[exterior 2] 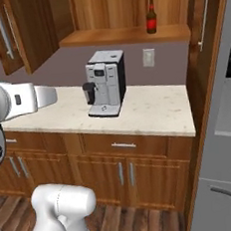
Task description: Sort all alcoholic drinks to one cabinet, and non-alcoholic drinks to the other.
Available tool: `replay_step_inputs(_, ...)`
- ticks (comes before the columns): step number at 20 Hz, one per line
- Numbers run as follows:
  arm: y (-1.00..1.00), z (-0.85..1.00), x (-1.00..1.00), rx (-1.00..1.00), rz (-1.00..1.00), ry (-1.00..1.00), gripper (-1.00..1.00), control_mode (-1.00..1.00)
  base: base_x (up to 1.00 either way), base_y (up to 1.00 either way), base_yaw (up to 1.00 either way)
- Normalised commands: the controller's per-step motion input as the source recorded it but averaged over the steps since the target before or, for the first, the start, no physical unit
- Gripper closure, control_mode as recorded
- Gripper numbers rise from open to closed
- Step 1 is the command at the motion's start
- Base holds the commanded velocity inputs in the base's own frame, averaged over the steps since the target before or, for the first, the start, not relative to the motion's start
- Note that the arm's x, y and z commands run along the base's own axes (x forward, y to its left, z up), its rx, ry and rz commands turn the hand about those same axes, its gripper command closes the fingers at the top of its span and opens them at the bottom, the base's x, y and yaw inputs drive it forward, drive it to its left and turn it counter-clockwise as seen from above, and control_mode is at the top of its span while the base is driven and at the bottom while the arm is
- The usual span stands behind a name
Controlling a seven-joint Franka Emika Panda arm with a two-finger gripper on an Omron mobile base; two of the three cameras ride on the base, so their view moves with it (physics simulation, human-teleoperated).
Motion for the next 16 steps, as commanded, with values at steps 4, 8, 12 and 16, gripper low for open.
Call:
replay_step_inputs(4, 0.0, 0.0, 0.0, 0.0, 0.0, 0.0, -1.0, 1.0, -0.1, 0.6, 0.02)
replay_step_inputs(8, 0.0, 0.0, 0.0, 0.0, 0.0, 0.0, -1.0, 1.0, -0.1, 0.57, 0.02)
replay_step_inputs(12, 0.0, 0.0, 0.0, 0.0, 0.0, 0.0, -1.0, 1.0, -0.07, 0.58, 0.02)
replay_step_inputs(16, 0.0, 0.0, 0.0, 0.0, 0.0, 0.0, -1.0, 1.0, -0.01, 0.56, 0.05)
